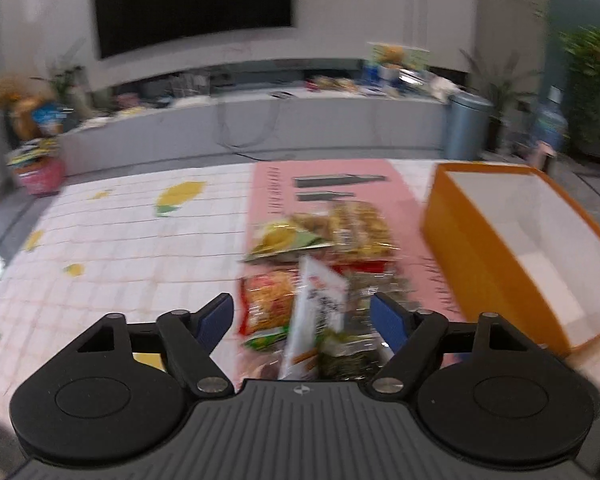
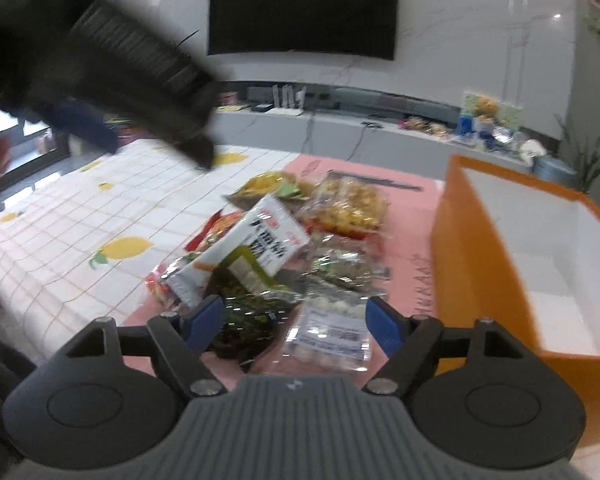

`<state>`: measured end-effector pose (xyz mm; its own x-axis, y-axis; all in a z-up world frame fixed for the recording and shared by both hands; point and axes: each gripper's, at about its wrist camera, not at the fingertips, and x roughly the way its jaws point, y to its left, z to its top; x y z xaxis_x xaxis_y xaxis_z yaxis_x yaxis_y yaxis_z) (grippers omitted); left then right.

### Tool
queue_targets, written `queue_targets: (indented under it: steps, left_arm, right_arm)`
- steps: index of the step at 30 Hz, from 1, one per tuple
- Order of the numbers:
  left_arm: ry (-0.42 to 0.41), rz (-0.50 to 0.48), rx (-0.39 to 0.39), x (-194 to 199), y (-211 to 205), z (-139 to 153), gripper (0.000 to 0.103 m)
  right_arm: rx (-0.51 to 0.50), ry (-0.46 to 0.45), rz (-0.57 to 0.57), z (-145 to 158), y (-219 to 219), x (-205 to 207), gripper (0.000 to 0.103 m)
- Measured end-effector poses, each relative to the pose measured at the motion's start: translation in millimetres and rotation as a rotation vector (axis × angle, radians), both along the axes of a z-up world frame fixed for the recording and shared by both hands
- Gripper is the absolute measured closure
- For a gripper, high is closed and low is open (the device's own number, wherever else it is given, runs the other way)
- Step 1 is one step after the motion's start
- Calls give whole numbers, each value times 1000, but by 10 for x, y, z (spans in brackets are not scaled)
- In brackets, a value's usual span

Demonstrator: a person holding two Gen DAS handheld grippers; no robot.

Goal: Organize snacks
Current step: 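Grasp the dark green pickle pack with the right tool while the left tool approaches the white spicy strip bag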

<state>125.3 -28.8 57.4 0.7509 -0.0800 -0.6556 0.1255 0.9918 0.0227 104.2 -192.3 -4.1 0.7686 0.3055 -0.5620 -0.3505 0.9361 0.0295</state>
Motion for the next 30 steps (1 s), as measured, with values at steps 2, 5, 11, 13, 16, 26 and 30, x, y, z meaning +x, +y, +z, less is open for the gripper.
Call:
queue_targets:
  steps: [2, 5, 11, 13, 16, 26, 30]
  left_arm:
    - [10, -24, 6, 106, 2, -24, 21]
    - [7, -30, 27, 173, 22, -104, 24]
    - [-10, -43, 18, 103, 151, -236, 25]
    - [-13, -52, 3, 53, 204, -258, 25]
    - [-41, -47, -20, -21, 296, -339, 24]
    - [-27, -19, -73, -16, 541, -506, 24]
    - [-9, 11, -97, 17, 607, -522, 24]
  right_arm:
    - [28, 38, 3, -74, 50, 73, 26]
    - [48, 82, 6, -182, 140, 164, 26]
    - [34, 119, -10, -321, 299, 256, 26]
    - [31, 108, -17, -353, 328, 267, 26]
    - [-4, 81, -25, -378, 377, 270, 28]
    - [-61, 6, -36, -383, 401, 150, 50]
    - [-85, -6, -31, -338, 401, 85, 51]
